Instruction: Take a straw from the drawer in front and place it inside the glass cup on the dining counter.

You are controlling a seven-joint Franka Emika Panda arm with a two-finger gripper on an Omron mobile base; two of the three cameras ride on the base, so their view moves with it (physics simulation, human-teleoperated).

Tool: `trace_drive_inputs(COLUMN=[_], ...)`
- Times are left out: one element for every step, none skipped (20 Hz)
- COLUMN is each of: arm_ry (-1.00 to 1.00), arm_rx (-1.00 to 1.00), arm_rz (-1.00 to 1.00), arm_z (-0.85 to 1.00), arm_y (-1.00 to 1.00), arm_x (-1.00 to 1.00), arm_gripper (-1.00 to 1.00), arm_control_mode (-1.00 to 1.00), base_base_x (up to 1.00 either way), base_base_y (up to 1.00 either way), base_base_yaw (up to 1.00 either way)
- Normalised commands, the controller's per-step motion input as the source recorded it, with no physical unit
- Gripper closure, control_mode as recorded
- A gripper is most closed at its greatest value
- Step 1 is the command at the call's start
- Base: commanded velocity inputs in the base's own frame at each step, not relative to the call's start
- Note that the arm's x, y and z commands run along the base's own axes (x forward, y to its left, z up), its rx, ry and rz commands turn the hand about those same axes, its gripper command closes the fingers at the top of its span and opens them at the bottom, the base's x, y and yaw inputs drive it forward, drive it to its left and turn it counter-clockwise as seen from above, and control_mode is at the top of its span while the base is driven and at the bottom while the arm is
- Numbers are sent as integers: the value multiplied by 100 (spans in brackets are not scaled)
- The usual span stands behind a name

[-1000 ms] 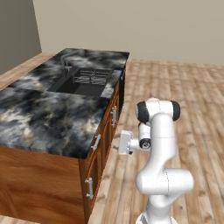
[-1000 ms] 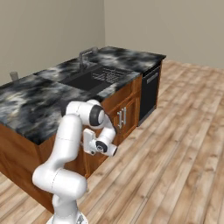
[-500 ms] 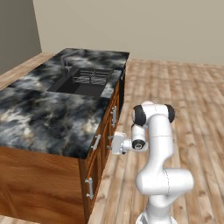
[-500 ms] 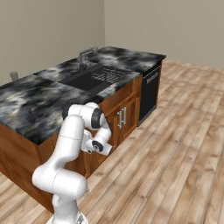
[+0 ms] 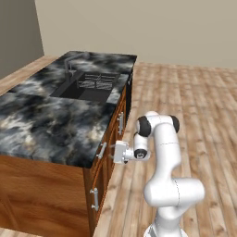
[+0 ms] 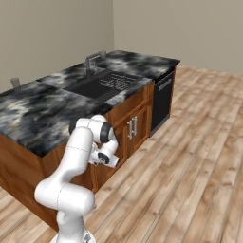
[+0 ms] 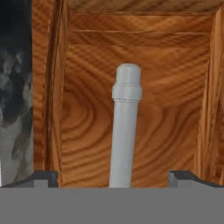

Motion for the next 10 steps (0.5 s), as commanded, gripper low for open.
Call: trace_drive_inputs(arm_ry=[0,0,-1,0,-1,-1,-1,-3,-5,-7], arm_rx=[0,0,0,0,0,0,0,0,0,0], arm_rz=[0,0,0,0,0,0,0,0,0,0], arm_z=[-24,-24,-23,-23,-23,-21,-20,-14,-1,0], arm_y=[17,17,17,17,19,20,19,16,10,9], arm_x=[26,26,24,23,22,20,19,19,16,13], arm_gripper=[-100,-100,-100,-100,-100,-100,-100,-100,-100,-100], arm_control_mode=[-100,-100,-100,-100,-100,-100,-100,-100,-100,-100], base_base_x=[0,0,0,0,0,0,0,0,0,0], base_base_y=[0,0,0,0,0,0,0,0,0,0], base_base_yaw=[0,0,0,0,0,0,0,0,0,0])
